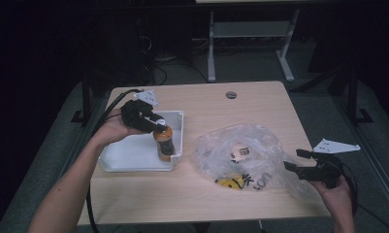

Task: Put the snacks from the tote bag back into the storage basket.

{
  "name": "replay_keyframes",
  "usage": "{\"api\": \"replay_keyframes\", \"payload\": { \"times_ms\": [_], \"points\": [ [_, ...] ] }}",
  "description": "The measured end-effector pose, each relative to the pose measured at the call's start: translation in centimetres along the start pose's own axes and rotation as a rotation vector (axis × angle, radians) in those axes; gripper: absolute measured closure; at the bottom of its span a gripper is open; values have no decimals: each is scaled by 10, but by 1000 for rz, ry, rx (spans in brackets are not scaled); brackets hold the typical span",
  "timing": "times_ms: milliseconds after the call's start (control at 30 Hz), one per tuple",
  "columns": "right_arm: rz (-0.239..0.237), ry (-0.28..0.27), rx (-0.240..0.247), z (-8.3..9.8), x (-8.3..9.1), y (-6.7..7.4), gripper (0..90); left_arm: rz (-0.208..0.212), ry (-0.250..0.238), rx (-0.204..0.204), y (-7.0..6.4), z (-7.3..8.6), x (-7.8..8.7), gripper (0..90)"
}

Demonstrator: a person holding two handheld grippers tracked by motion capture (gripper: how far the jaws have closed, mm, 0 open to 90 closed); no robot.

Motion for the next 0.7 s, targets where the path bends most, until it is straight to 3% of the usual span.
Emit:
{"api": "replay_keyframes", "payload": {
  "times_ms": [700],
  "points": [
    [-2, 3, -5, 1, 0, 1, 266, 36, -4, -3, -5, 0, -11, 587]
  ]
}}
Point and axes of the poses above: each handheld gripper's, and its own axes: x roughly backward along the jaws, z roughly out of its underside, y roughly to its left, the point moved 10 cm from there along -x, roughly forward along the jaws, and after that the axes turned 13 degrees about -x, right-handed, at the moved point
